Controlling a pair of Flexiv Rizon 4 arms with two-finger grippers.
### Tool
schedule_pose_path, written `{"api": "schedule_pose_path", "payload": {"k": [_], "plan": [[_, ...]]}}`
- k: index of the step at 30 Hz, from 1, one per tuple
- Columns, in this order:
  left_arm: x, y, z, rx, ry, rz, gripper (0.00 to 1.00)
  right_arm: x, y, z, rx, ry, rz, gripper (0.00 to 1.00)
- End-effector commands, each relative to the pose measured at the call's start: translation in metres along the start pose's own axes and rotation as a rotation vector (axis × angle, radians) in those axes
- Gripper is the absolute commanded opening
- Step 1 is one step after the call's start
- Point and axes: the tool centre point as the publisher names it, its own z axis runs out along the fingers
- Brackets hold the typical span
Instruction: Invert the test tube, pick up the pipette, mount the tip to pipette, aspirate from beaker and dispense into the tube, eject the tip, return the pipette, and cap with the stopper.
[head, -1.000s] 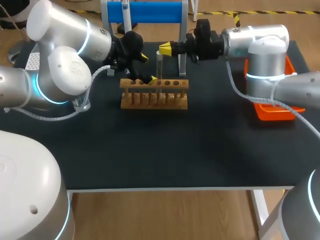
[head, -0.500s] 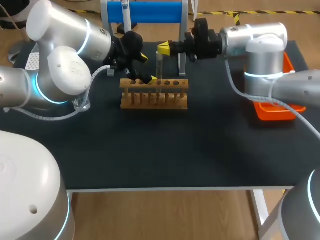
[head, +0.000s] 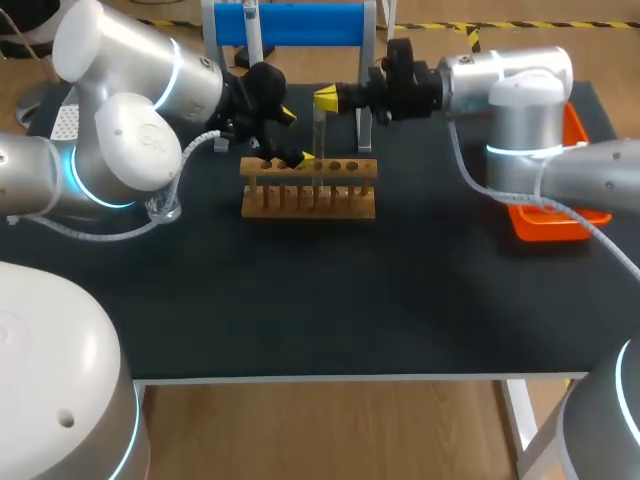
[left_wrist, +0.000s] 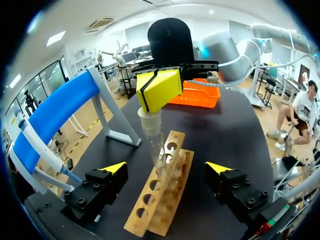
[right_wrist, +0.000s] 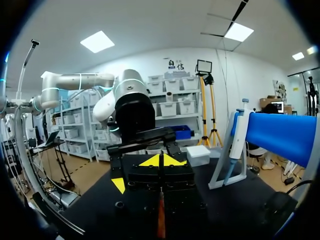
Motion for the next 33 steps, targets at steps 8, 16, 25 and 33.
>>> {"api": "schedule_pose_path", "payload": {"k": [8, 16, 25, 33], "plan": [[0.0, -0.001, 0.0, -0.004, 0.001, -0.001, 1.0, -0.003, -0.007, 0.0, 0.005, -0.008, 0.011, 0.0], [0.0, -0.001, 0.0, -0.004, 0.001, -0.001, 1.0, -0.003, -0.012, -0.001, 0.009, -0.008, 0.02, 0.0], [0.0, -0.001, 0.0, -0.004, 0.001, -0.001, 1.0, -0.005, -0.005, 0.0, 0.01, -0.015, 0.002, 0.0], [0.0, -0.001, 0.0, -0.004, 0.001, -0.001, 1.0, 0.0, 0.022, -0.002, -0.029, 0.007, -0.03, 0.0]]}}
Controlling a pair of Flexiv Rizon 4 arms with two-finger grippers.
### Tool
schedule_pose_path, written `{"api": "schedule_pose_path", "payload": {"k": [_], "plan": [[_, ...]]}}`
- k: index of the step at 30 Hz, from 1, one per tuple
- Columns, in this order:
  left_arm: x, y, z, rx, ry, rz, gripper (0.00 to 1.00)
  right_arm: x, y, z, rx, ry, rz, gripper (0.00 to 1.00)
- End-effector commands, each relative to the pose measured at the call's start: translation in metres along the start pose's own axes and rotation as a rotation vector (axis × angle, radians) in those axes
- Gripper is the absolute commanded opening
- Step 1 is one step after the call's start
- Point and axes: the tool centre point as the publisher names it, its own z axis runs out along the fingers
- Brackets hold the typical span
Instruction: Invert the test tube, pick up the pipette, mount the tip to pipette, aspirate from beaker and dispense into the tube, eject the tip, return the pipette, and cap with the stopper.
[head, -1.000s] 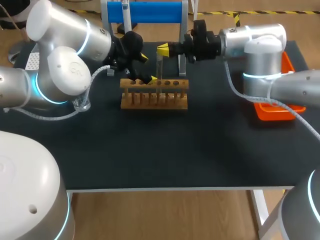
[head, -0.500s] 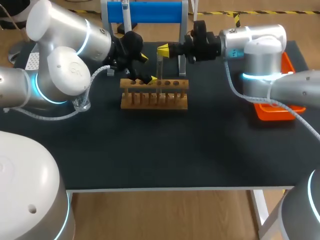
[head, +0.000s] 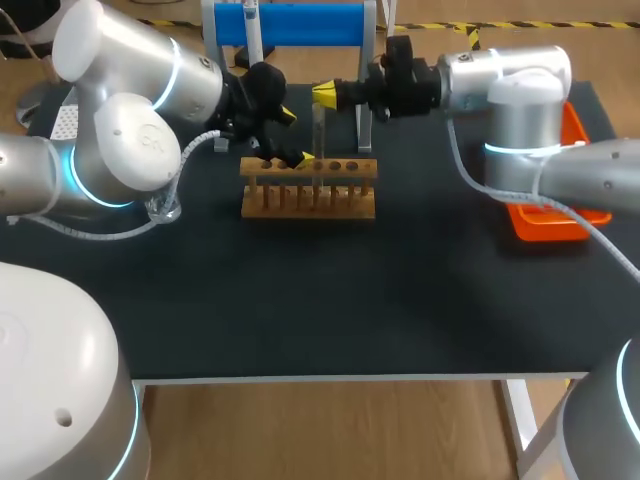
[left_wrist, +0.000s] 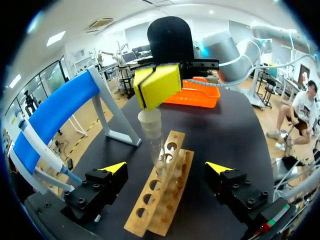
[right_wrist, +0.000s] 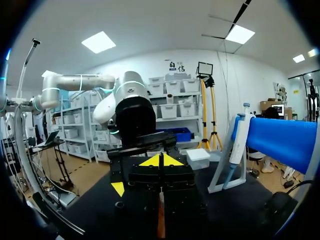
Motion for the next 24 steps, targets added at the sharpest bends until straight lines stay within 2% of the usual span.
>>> {"api": "schedule_pose_path", "payload": {"k": [1, 3, 4, 5, 6, 10, 15, 20, 24], "plan": [[0.0, -0.001, 0.001, -0.004, 0.001, -0.002, 1.0, 0.001, 0.011, -0.005, -0.009, 0.004, -0.01, 0.0], [0.0, -0.001, 0.001, -0.004, 0.001, -0.002, 1.0, 0.002, 0.017, -0.008, -0.013, 0.0, -0.021, 0.0], [0.0, -0.001, 0.001, -0.004, 0.001, -0.002, 1.0, 0.002, 0.02, -0.009, -0.014, -0.003, -0.023, 0.22], [0.0, -0.001, 0.001, -0.004, 0.001, -0.002, 1.0, 0.003, 0.023, -0.012, -0.014, -0.008, -0.032, 0.5], [0.0, -0.001, 0.001, -0.004, 0.001, -0.002, 1.0, 0.004, 0.027, -0.014, -0.008, -0.012, -0.04, 1.0], [0.0, -0.001, 0.001, -0.004, 0.001, -0.002, 1.0, 0.014, 0.045, -0.026, 0.024, -0.016, -0.073, 1.0], [0.0, -0.001, 0.001, -0.004, 0.001, -0.002, 1.0, 0.024, 0.065, -0.052, 0.147, -0.07, -0.139, 1.0], [0.0, -0.001, 0.001, -0.004, 0.001, -0.002, 1.0, 0.031, 0.07, -0.09, 0.263, -0.152, -0.18, 1.0], [0.0, -0.001, 0.001, -0.004, 0.001, -0.002, 1.0, 0.039, 0.064, -0.121, 0.361, -0.229, -0.189, 1.0]]}}
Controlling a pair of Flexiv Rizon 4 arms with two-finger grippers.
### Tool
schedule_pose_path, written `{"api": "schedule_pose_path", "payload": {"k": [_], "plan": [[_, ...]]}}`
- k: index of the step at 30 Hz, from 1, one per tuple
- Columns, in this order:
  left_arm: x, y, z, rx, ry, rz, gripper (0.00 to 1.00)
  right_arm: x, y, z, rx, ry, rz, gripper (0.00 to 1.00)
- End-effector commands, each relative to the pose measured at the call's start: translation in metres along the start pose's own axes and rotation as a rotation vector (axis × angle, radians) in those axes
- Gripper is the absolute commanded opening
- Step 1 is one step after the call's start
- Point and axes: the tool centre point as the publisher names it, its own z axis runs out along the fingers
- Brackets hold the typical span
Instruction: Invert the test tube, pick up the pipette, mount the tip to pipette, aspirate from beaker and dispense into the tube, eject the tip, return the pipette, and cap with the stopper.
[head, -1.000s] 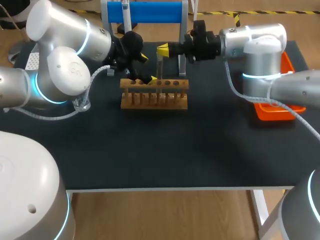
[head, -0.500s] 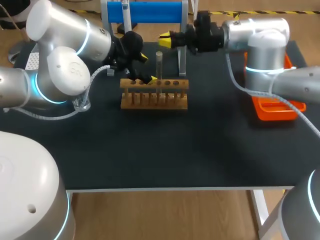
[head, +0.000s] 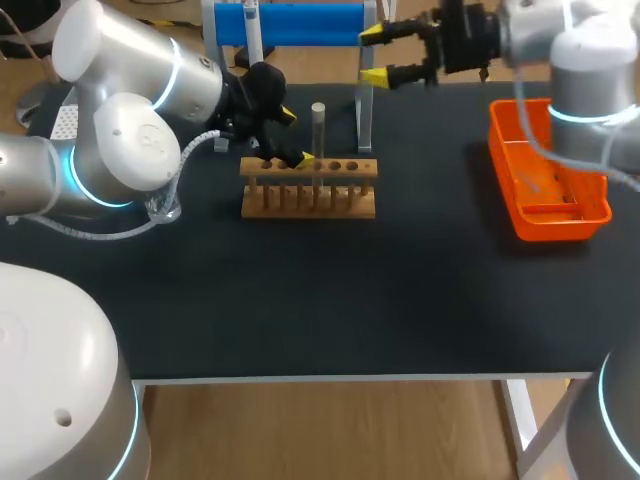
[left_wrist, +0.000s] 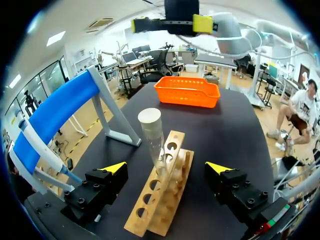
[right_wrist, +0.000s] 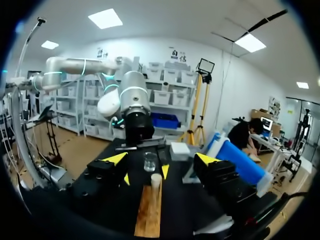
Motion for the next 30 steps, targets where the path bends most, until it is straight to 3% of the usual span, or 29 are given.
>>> {"api": "schedule_pose_path", "payload": {"k": [1, 5, 12, 30], "plan": [[0.0, -0.001, 0.001, -0.004, 0.001, -0.002, 1.0, 0.027, -0.004, -0.049, 0.17, -0.112, -0.018, 1.0], [0.0, -0.001, 0.001, -0.004, 0.001, -0.002, 1.0, 0.034, -0.029, -0.072, 0.274, -0.162, -0.011, 1.0], [0.0, -0.001, 0.001, -0.004, 0.001, -0.002, 1.0, 0.048, -0.06, -0.088, 0.375, -0.186, -0.011, 1.0], [0.0, -0.001, 0.001, -0.004, 0.001, -0.002, 1.0, 0.048, -0.06, -0.088, 0.375, -0.186, -0.011, 1.0]]}}
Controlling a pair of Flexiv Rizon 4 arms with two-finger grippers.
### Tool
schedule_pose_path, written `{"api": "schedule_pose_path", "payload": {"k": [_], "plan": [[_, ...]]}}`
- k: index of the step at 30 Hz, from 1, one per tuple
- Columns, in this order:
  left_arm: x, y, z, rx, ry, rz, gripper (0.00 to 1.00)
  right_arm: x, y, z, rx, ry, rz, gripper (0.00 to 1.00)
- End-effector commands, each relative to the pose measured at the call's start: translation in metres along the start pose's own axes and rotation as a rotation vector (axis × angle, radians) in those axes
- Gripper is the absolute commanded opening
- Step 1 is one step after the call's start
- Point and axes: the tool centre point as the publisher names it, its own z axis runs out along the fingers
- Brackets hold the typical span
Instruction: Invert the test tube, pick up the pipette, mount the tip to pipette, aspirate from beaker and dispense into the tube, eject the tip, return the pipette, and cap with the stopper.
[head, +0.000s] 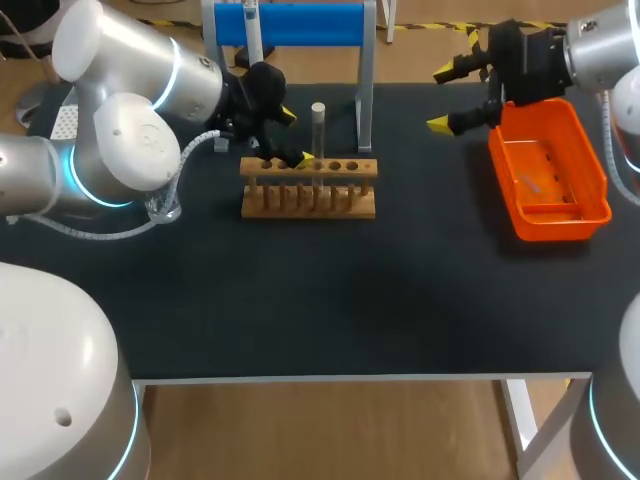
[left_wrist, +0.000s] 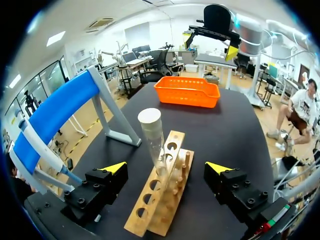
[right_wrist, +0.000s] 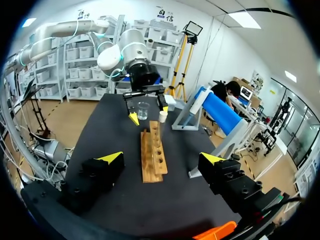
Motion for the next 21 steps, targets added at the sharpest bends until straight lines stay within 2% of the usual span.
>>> {"api": "schedule_pose_path", "payload": {"k": [1, 9, 21], "plan": [[0.0, -0.001, 0.001, -0.004, 0.001, -0.002, 1.0, 0.0, 0.0, -0.002, 0.001, 0.002, 0.0, 1.0], [0.0, -0.001, 0.001, -0.004, 0.001, -0.002, 1.0, 0.0, 0.0, -0.002, 0.001, 0.002, 0.0, 1.0], [-0.003, 0.02, -0.026, -0.002, -0.109, -0.082, 1.0, 0.0, 0.0, -0.002, 0.001, 0.002, 0.0, 1.0]]}}
